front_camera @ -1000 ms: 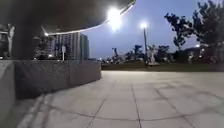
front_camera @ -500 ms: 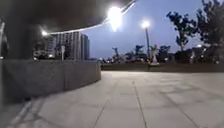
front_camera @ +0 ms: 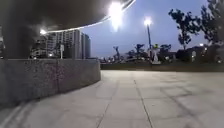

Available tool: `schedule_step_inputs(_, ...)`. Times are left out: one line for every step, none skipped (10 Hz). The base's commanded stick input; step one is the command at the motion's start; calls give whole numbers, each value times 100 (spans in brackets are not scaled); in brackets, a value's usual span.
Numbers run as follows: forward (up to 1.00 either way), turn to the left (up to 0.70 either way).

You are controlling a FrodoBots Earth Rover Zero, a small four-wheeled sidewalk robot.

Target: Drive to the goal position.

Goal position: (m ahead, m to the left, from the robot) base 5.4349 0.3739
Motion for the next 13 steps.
schedule_step_inputs(70, 0)
schedule_step_inputs(70, 0)
schedule_step_inputs(70, 0)
schedule_step_inputs(70, 0)
schedule_step_inputs(70, 0)
schedule_step_inputs(70, 0)
schedule_step_inputs(70, 0)
schedule_step_inputs(70, 0)
schedule_step_inputs(70, 0)
schedule_step_inputs(70, 0)
schedule_step_inputs(70, 0)
schedule_step_inputs(70, 0)
schedule_step_inputs(70, 0)
